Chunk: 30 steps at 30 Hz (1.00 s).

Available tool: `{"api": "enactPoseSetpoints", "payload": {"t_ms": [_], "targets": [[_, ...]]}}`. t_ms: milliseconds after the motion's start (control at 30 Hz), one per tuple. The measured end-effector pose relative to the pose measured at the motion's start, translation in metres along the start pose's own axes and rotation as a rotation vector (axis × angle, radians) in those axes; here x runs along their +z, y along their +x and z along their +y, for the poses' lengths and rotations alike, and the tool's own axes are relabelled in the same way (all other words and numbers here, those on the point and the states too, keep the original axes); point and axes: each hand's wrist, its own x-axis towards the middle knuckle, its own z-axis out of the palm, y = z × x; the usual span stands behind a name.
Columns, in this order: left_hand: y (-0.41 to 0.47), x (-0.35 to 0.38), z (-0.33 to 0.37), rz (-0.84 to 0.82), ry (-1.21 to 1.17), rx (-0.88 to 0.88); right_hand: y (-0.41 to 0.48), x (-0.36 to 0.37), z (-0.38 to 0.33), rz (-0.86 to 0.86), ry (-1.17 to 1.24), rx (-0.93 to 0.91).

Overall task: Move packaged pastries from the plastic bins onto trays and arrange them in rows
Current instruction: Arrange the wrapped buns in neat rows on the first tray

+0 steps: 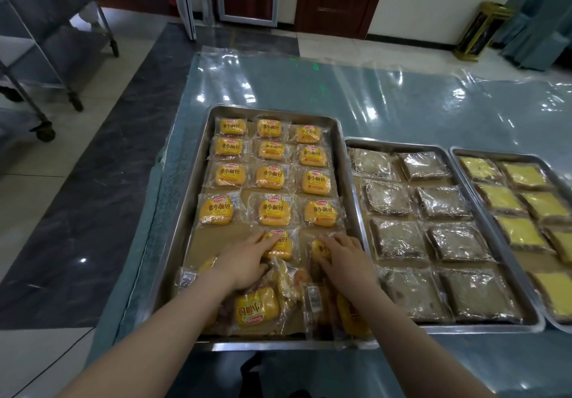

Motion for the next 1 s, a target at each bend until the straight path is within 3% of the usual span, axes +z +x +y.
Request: {"api": "enactPoseSetpoints", "payload": {"t_ms": [133, 267, 433, 600, 800, 1000], "targets": [[-0.017, -0.004, -0.007, 0.16, -0.223, 0.053, 0.003, 0.002, -0.01, 0.022, -0.009, 0.056], [-0.046, 0.001, -0.04, 0.289, -0.283, -0.042, 0.001, -0.002, -0.018, 0.159, 0.078, -0.037], [-0.074, 0.012, -0.065, 0.234, -0.345, -0.169, 0.002, -0.007, -0.044, 0.091, 0.207, -0.197], [-0.078, 0.022, -0.062, 0.259, -0.419, -0.182, 0.005, -0.01, -0.078, 0.063, 0.249, -0.275], [-0.084, 0.027, -0.062, 0.315, -0.467, -0.228, 0.023, -0.009, -0.128, -0.126, 0.164, -0.348], [-0.086, 0.032, -0.061, 0.354, -0.505, -0.248, 0.049, 0.003, -0.178, -0.366, 0.251, -0.424]]}}
